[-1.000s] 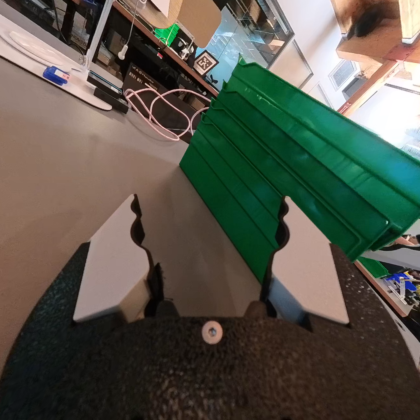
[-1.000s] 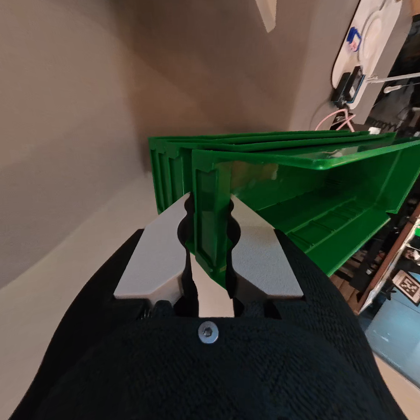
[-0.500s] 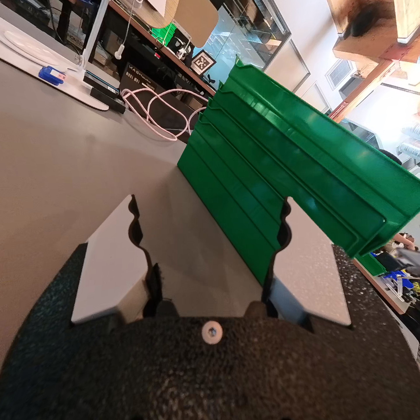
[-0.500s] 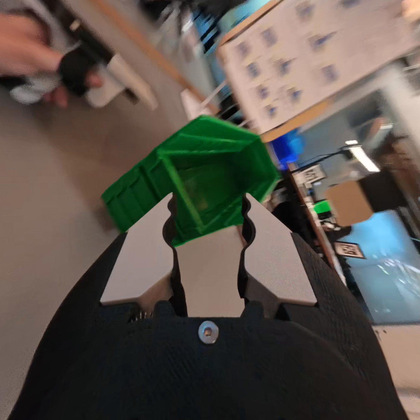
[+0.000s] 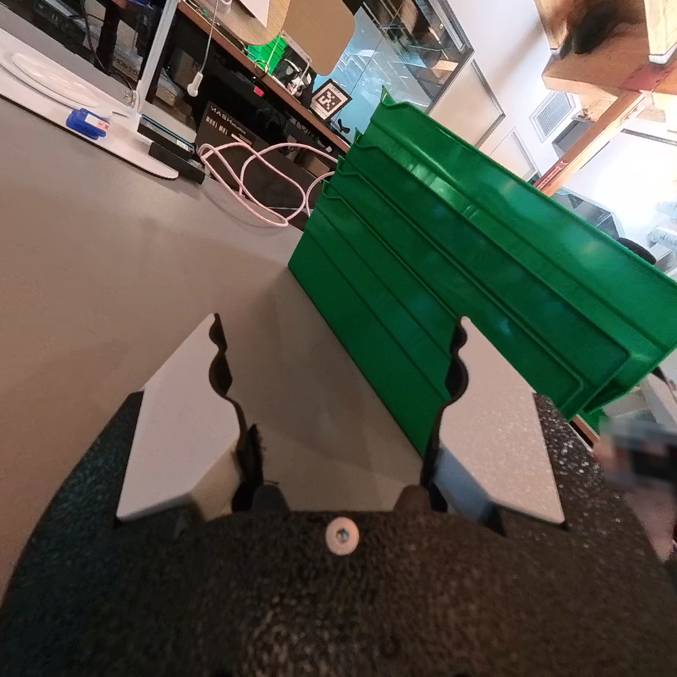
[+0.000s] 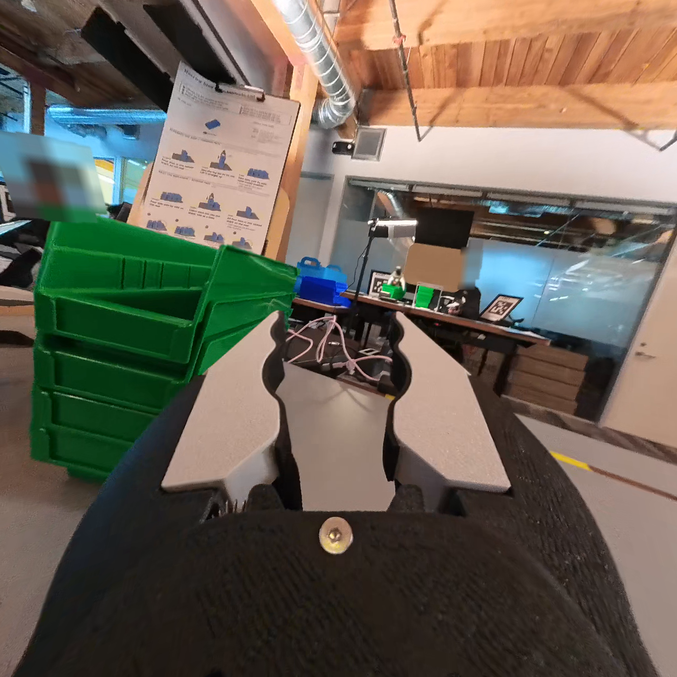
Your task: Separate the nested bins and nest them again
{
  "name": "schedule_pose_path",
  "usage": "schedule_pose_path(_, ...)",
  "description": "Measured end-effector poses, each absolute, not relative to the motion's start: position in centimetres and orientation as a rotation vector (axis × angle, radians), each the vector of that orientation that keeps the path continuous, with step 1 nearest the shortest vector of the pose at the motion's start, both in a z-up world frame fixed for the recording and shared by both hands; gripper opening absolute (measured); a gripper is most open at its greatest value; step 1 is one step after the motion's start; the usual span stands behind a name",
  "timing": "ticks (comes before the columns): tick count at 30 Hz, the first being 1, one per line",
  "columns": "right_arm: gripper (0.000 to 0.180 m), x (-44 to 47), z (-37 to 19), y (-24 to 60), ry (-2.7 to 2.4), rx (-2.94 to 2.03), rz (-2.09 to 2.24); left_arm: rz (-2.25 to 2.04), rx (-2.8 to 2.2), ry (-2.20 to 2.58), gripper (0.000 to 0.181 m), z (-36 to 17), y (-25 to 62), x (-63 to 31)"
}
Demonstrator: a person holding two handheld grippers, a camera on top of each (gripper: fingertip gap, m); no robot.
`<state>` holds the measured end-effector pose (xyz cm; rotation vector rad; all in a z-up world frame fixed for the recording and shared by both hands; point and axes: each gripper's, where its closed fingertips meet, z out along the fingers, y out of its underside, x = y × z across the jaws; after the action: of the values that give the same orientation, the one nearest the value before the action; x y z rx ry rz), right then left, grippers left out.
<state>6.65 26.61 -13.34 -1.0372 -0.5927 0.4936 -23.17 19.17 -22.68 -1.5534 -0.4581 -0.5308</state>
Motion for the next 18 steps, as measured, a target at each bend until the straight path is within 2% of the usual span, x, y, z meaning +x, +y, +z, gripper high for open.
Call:
schedule_pose_path(14, 0.052, 4.6, -15.3, 26.4, -0.735, -1.065, 0.421, -0.518, -1.552, -0.458, 0.121, -22.6, 19.2, -23.2)
schedule_pose_path(18, 0.059, 5.1, -15.1, 27.0, -0.686, -1.076, 0.377, -0.524, -1.55, -0.461, 0.121, -22.7, 19.2, -23.2)
